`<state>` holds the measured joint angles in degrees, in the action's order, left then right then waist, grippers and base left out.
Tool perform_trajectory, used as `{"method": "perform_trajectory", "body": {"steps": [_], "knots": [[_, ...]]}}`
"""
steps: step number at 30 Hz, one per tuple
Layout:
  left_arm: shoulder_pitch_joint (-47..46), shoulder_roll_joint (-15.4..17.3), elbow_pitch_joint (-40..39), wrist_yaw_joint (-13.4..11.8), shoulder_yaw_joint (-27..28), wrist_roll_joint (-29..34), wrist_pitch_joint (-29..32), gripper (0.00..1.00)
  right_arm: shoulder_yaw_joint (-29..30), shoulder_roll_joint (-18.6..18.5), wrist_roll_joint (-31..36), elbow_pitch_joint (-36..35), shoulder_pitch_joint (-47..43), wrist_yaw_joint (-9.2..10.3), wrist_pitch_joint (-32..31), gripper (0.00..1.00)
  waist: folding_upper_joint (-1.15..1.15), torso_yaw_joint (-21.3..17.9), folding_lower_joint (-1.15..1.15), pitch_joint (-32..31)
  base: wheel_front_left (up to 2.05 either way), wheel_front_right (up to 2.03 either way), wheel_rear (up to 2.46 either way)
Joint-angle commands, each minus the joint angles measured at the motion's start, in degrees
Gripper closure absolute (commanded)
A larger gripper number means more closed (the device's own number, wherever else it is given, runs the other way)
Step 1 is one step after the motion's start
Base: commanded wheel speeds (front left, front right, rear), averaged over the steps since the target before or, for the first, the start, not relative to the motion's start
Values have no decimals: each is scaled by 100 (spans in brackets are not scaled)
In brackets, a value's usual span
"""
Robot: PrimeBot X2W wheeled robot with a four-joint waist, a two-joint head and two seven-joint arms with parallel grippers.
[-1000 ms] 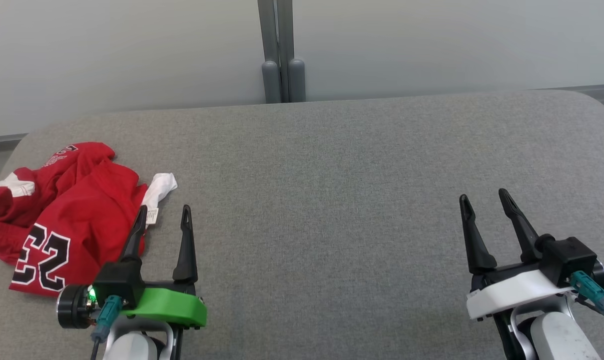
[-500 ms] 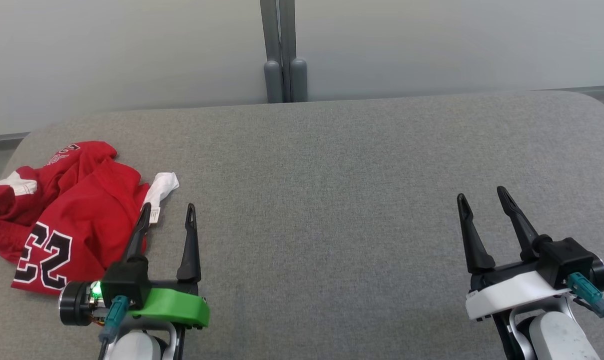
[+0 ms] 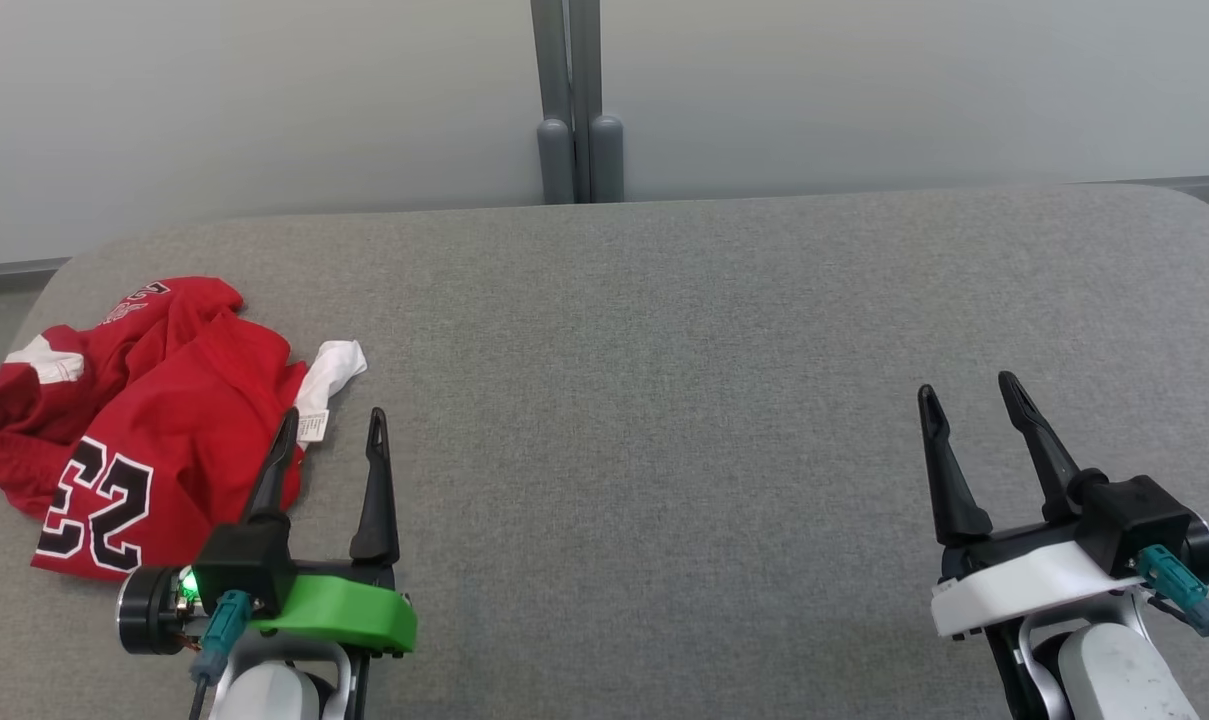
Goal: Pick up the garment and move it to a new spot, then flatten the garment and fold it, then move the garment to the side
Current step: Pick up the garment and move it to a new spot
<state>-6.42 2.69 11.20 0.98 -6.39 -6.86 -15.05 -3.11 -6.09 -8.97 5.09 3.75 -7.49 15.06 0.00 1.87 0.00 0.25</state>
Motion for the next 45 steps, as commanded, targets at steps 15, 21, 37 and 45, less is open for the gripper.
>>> {"method": "perform_trajectory", "body": {"steps": [15,21,37,45], "knots": [[-123,34,210,-107,198,-345,-20,0,-312,-40,-423,-176,-122,1,16,0,0,1052,0,62,0,0,0],[-166,34,274,-66,307,-389,-20,0,-478,-84,-663,-195,-100,1,15,0,0,1705,0,142,0,0,0],[-124,31,487,-152,359,-695,-19,0,-696,-262,-795,-169,15,1,16,0,0,2425,0,235,0,0,0],[-600,146,915,67,396,-1051,421,0,-829,-317,-834,-159,104,1,16,0,0,2119,0,320,0,0,0]]}}
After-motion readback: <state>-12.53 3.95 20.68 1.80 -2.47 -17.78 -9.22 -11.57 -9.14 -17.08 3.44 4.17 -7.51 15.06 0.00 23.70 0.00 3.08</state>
